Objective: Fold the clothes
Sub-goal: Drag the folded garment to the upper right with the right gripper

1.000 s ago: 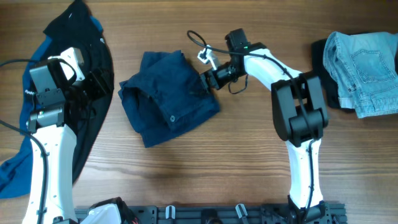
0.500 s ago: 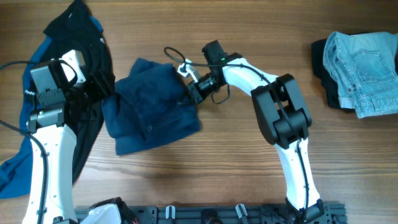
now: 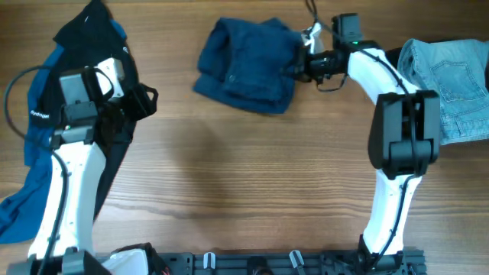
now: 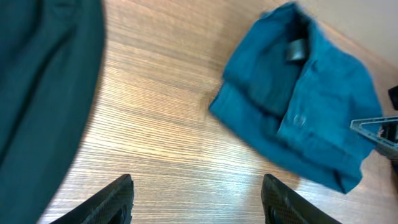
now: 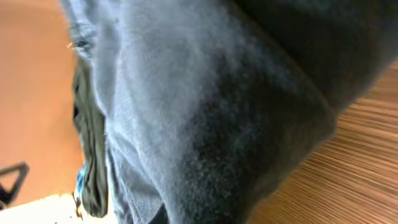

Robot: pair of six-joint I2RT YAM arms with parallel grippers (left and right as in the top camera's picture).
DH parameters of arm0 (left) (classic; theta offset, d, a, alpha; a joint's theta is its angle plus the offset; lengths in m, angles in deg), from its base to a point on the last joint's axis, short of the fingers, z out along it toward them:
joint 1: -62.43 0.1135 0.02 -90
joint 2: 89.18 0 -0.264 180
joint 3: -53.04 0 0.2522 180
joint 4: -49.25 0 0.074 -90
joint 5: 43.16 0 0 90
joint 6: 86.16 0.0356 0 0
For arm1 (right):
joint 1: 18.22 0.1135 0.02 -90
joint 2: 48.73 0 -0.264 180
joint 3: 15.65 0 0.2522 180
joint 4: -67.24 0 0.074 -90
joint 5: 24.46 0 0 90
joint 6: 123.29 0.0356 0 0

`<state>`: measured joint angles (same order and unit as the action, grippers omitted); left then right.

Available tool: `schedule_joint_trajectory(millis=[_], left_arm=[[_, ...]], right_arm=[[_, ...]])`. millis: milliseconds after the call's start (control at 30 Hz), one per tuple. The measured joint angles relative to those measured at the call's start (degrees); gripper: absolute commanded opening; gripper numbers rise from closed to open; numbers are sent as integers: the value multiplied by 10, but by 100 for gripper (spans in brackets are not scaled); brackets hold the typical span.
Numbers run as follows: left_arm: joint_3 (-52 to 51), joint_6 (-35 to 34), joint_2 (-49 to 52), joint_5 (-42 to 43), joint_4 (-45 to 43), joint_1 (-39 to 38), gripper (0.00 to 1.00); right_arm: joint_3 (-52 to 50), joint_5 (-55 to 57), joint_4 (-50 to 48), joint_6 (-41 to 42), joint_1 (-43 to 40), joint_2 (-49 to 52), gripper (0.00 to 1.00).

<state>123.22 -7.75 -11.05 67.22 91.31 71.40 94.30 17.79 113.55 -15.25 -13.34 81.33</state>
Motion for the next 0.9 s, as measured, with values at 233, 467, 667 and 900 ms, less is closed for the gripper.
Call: schedule_joint_trajectory(millis=[233,467,667,900], left_arm=[[0,0,35,0,-15,-23,65],[0,0,35,0,-18,-23,65],[0,0,35,0,-18,-23,65],[0,0,35,0,-18,-23,66]], right_arm=[[0,43,-10,60,14,0,4],[0,102,-15,89,14,-38,5],[0,136,-59,91,-7,-134,4],[-1,87,-138,82,-124,-177,4]])
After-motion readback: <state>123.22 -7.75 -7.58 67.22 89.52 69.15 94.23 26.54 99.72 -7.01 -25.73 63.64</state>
